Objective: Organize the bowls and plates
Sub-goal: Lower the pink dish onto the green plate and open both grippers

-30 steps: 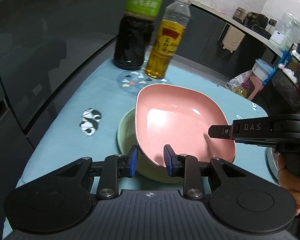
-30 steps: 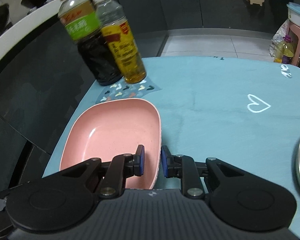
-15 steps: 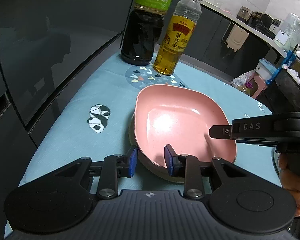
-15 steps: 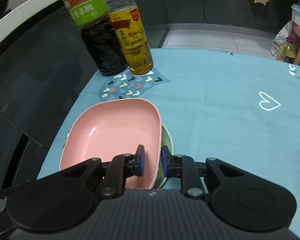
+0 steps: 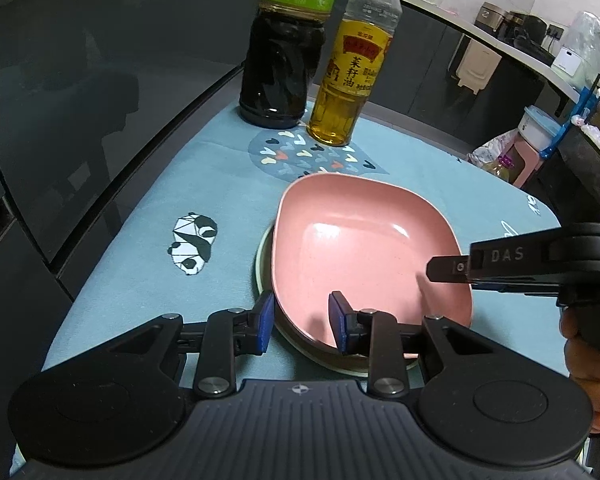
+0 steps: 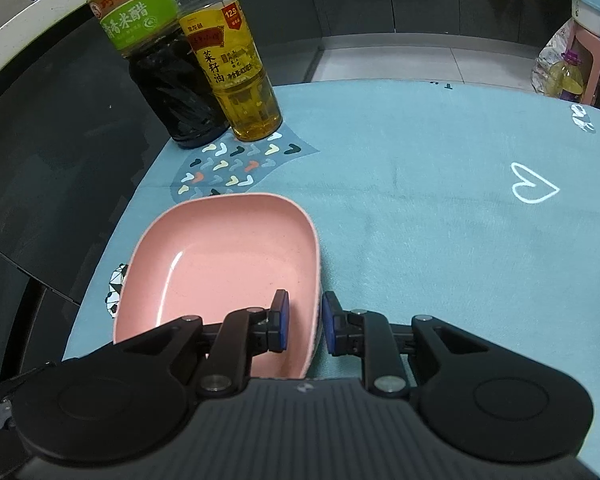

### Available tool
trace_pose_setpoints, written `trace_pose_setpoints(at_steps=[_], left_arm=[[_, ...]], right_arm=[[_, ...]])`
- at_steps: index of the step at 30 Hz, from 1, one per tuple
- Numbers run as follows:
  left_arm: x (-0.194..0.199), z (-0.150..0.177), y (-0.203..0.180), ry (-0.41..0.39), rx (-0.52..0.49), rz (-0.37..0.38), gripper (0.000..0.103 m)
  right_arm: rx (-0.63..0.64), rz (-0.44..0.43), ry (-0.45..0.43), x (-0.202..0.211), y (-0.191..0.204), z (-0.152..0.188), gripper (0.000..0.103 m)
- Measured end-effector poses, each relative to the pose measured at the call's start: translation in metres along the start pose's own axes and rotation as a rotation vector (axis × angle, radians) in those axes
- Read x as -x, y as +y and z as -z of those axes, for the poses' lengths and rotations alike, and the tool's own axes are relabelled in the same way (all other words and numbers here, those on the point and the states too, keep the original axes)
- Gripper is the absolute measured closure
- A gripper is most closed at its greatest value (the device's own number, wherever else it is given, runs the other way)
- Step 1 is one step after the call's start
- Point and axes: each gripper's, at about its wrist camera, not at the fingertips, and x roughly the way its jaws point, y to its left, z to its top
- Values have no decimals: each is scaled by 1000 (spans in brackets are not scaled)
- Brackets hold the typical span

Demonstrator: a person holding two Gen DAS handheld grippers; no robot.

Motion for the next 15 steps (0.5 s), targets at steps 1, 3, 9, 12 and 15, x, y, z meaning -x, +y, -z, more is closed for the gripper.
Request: trace_pose_setpoints(at_steps=[1, 3, 9, 12, 15], left_arm=[[1, -1, 1, -4, 0, 1, 76], [4, -2, 1, -11, -2, -1, 75], [15, -3, 1, -29, 3, -18, 75], [28, -4, 0, -54, 12, -23, 73], [40, -6, -3, -81, 19, -15, 71]], right_arm=[[-1, 2, -3, 1, 0, 0, 96], [-5, 3, -5, 2, -2, 0, 96], [-3, 15, -12, 9, -2, 1, 94], [-6, 12, -23, 14, -2, 1, 93], [-3, 8, -33, 19, -2, 2, 93]])
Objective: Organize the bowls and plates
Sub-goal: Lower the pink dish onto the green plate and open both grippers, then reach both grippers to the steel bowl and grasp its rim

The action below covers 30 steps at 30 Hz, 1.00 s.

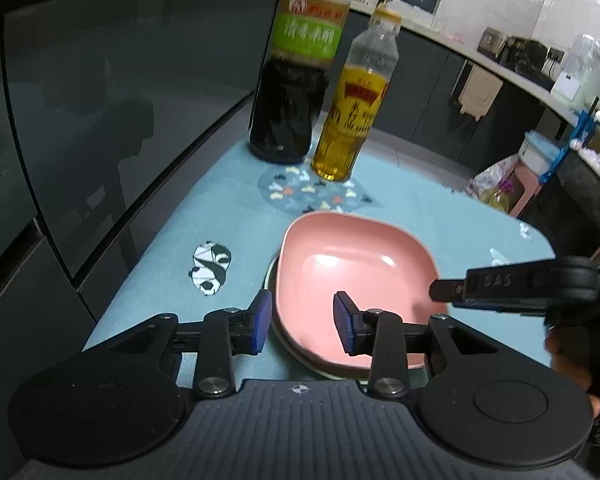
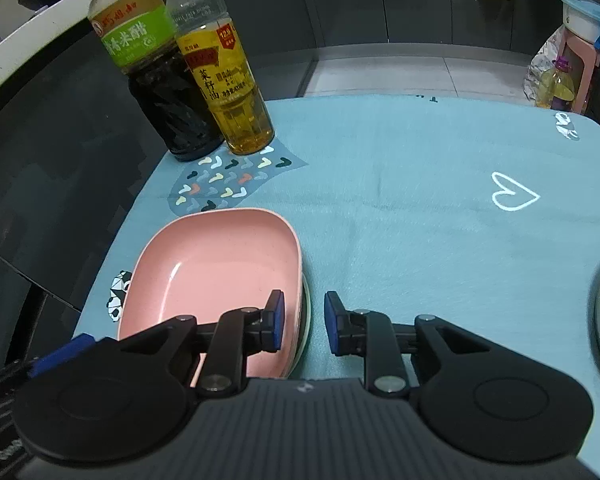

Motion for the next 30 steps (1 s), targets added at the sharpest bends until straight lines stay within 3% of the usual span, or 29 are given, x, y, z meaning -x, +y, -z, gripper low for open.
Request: trace_pose_setpoints(at_steps=[6, 13, 30], left_arm=[[12, -7, -13, 15, -13, -34, 67], [20, -7, -40, 5, -98, -19, 67], [10, 8, -145, 46, -303, 85, 66]], right_arm=[[-5, 8, -17, 11, -6, 4, 91], [-31, 27, -43, 27, -22, 9, 90], [-235, 105, -125, 73, -125, 33, 84]])
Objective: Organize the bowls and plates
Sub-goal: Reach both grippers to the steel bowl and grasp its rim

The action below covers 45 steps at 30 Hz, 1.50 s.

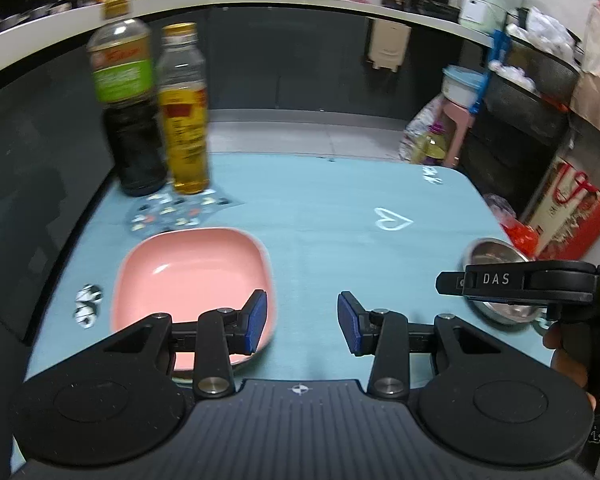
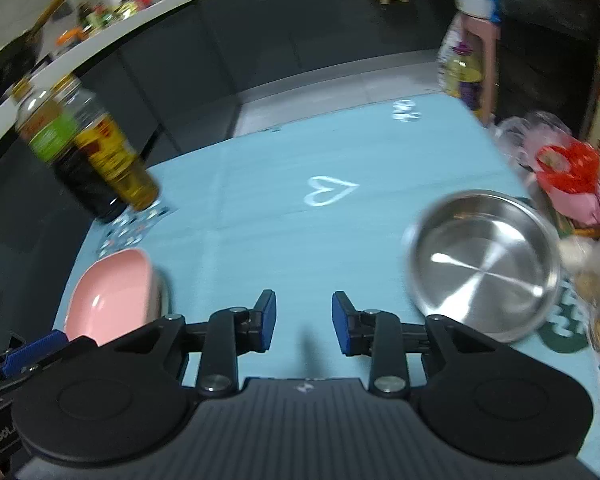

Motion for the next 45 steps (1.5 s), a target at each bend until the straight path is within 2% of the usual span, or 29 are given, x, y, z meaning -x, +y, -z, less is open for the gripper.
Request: trace_pose_setpoints(at_steps=[14, 20, 29, 39, 40, 43, 45], left_arm=[[-41, -14, -92, 47, -127, 117, 66], [-70, -19, -117, 87, -123, 188, 65], [-110, -19, -136, 136, -123, 171, 65], [-137, -20, -143, 189, -123, 162, 66], [-139, -19, -144, 193, -124, 163, 66], [-145, -18, -145, 218, -129, 171, 69], [-145, -18, -146, 207, -140, 173, 84]], right_arm=[[-209, 70, -76, 11, -85, -4, 82], [-314, 103, -112, 14, -118, -5, 81], [-386, 95, -104, 5, -136, -5, 80], [-348, 90, -120, 0, -140, -4, 79], [-338, 91, -121, 0, -138, -4, 80], [-316, 95, -115, -4, -136, -3, 91], [-292, 118, -117, -5, -134, -2, 100]])
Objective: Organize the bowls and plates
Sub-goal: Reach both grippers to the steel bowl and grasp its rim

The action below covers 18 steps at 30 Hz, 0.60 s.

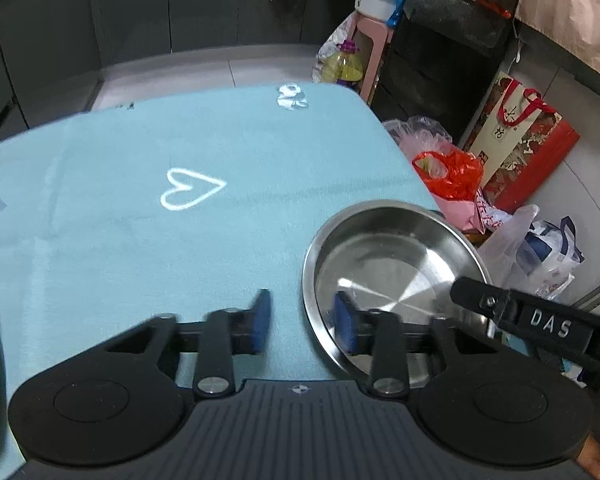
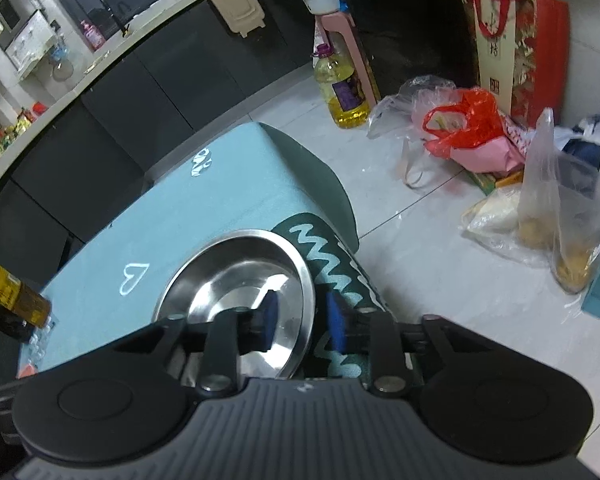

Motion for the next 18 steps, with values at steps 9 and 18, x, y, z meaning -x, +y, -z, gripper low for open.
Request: trace_pose_setpoints(at_steps=[9, 18], left_arm=[[8, 4, 2, -3, 0, 16, 91], [34, 10, 13, -52, -1, 13, 91]], right_arm=[[33, 1, 0, 5, 7, 6, 103], [58, -7, 4, 12, 23, 12, 101]])
